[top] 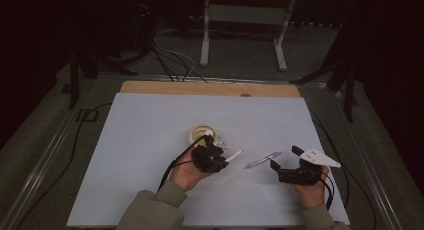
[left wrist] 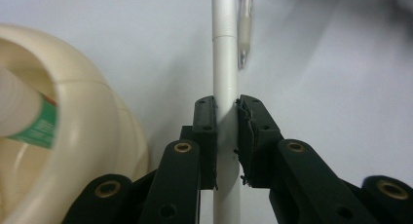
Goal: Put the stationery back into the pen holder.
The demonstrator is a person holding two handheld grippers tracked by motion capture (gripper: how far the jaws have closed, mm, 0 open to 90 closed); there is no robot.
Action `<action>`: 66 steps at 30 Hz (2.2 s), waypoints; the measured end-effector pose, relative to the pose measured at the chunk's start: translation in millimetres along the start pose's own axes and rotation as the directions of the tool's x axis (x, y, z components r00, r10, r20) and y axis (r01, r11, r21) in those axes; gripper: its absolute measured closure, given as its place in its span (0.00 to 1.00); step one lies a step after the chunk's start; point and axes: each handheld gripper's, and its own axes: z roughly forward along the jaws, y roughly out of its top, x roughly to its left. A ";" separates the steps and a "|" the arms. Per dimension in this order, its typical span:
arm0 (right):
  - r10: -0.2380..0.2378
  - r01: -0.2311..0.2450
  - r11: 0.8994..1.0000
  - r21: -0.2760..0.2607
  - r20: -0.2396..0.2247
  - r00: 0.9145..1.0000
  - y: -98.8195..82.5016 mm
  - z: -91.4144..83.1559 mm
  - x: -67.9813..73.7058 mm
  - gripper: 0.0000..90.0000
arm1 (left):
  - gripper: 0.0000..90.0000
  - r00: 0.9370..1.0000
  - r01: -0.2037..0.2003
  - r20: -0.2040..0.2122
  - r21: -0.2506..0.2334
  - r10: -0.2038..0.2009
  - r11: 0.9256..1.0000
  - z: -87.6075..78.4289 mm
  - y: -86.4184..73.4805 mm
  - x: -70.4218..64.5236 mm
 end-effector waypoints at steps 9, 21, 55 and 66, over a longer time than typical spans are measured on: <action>-0.004 0.004 1.000 0.003 -0.001 1.000 -0.2 0.7 0.0 0.00 | 0.88 1.000 0.015 -0.022 -0.072 -0.016 0.997 -17.6 3.6 6.8; -0.006 0.006 1.000 0.004 -0.003 1.000 -0.3 0.9 0.0 0.00 | 0.88 0.998 0.032 -0.047 -0.149 -0.040 0.988 -34.4 11.4 14.9; -0.007 0.007 1.000 0.006 -0.001 1.000 -0.3 0.6 0.6 0.00 | 0.88 0.981 0.125 -0.098 -0.324 -0.165 0.938 -54.8 7.1 40.7; -0.006 0.006 1.000 0.007 -0.001 1.000 -0.4 0.9 0.7 0.00 | 0.88 0.976 0.142 -0.100 -0.380 -0.194 0.914 -57.1 7.8 47.3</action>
